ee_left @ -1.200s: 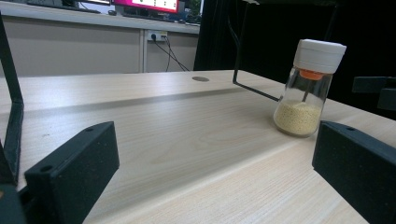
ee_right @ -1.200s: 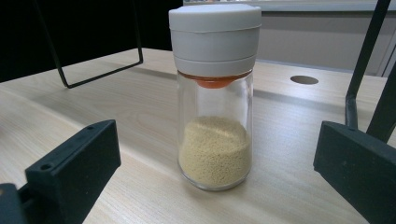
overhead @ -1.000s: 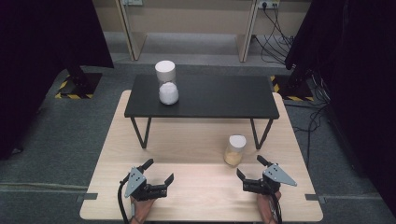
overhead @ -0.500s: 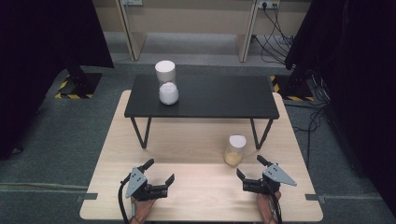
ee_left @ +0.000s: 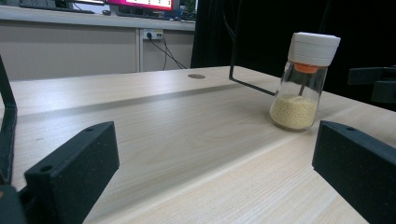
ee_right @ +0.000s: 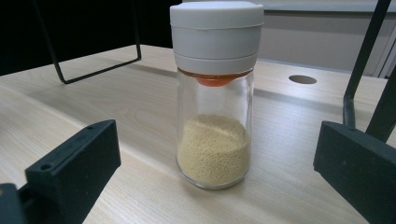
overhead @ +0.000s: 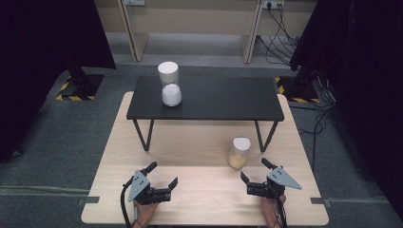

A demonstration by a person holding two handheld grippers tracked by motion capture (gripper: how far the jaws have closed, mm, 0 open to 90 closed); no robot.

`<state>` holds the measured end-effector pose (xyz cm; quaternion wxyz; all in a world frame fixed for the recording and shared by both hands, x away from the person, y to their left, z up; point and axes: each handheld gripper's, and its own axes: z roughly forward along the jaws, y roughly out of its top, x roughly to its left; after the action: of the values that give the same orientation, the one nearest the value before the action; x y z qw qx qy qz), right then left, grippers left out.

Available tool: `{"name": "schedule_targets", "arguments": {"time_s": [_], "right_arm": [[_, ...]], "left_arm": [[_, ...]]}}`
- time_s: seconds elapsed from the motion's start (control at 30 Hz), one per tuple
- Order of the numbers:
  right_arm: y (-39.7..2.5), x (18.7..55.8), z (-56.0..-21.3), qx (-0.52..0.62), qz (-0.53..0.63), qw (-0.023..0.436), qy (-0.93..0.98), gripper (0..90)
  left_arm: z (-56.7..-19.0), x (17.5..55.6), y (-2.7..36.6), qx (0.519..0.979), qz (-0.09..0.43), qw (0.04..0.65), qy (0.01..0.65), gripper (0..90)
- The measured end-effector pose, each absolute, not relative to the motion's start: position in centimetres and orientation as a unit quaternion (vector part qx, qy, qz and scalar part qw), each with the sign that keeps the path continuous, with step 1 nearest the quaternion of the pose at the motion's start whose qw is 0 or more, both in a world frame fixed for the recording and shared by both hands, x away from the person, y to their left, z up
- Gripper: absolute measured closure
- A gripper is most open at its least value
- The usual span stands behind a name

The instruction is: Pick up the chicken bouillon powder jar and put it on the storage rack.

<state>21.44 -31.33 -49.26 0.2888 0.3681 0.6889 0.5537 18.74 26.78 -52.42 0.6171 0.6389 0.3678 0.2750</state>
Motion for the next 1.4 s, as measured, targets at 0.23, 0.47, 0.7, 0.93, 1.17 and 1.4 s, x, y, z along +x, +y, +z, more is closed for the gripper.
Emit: {"name": "schedule_targets", "arguments": {"time_s": [0.23, 0.47, 0.7, 0.93, 1.17, 1.4], "right_arm": [[-31.34, 21.44, -49.27, 0.367, 0.554, 0.288, 0.689, 0.5], [-31.72, 21.47, -49.59, 0.365, 0.569, 0.282, 0.681, 0.5], [-31.70, 21.36, -49.76, 0.360, 0.575, 0.286, 0.677, 0.4], [-31.56, 21.34, -49.85, 0.345, 0.577, 0.294, 0.679, 0.7], [-31.36, 21.71, -49.87, 0.343, 0.577, 0.294, 0.681, 1.0], [-31.18, 22.00, -49.77, 0.345, 0.584, 0.295, 0.673, 1.0]], "left_arm": [[-52.39, 18.74, 26.71, 0.641, 0.276, 0.616, 0.366, 0.0], [-52.36, 18.75, 26.70, 0.642, 0.277, 0.615, 0.364, 0.0], [-52.29, 18.80, 26.64, 0.645, 0.277, 0.613, 0.363, 0.0], [-52.30, 18.81, 26.65, 0.645, 0.277, 0.614, 0.363, 0.0], [-52.38, 18.83, 26.79, 0.642, 0.273, 0.617, 0.365, 0.0], [-52.42, 18.80, 26.85, 0.640, 0.271, 0.619, 0.367, 0.0]]}}
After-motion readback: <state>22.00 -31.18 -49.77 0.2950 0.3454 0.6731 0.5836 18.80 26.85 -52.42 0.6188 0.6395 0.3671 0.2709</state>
